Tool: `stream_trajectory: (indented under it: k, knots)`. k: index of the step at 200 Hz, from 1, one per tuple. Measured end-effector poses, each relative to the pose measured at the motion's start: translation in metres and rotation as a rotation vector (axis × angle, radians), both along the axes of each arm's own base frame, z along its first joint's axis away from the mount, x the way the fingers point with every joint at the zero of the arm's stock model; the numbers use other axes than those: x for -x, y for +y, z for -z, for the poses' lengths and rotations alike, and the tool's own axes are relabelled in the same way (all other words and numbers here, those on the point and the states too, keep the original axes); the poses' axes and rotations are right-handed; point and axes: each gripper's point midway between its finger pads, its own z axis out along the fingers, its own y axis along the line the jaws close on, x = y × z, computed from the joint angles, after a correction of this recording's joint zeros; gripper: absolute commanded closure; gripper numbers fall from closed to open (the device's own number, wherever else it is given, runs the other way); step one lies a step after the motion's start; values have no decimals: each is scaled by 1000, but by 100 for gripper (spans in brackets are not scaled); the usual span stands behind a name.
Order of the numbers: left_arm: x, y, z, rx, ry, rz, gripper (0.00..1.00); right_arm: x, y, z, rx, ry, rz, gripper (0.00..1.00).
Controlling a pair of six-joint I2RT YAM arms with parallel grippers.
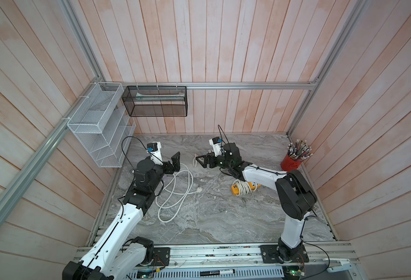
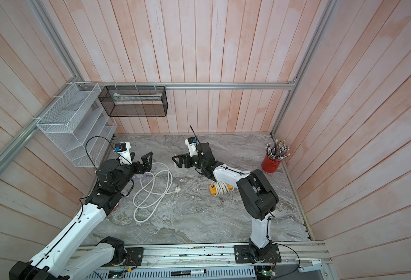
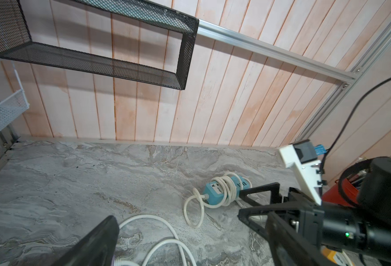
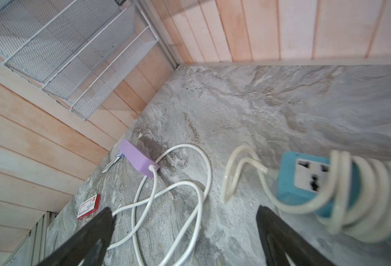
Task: Unwrap the cord wrapped around the power strip
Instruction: Pick up the power strip from the center of the board.
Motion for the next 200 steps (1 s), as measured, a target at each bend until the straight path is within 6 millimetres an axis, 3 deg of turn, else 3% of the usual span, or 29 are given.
stream_trajectory:
  k: [34,60,88,106,138,173,200]
  knots:
    - [-2,-23,17,-5,41,63,0,6,-60,-5,-10,20,88,1]
    - [1,-59,36,-22,84,153,0,12,-97,-14,-11,23,156,1]
    - [9,-101,68,-41,165,244,0,21,-128,-39,-29,-1,223,1]
    - [16,-125,85,-43,206,293,0,25,-164,-45,-53,5,301,2]
    - [24,-151,99,-24,239,342,0,41,-231,-23,-50,91,489,2]
    - [25,-161,104,-2,250,354,0,62,-294,3,-91,193,672,2]
    - [24,-162,103,12,244,353,0,83,-338,46,-177,338,799,2]
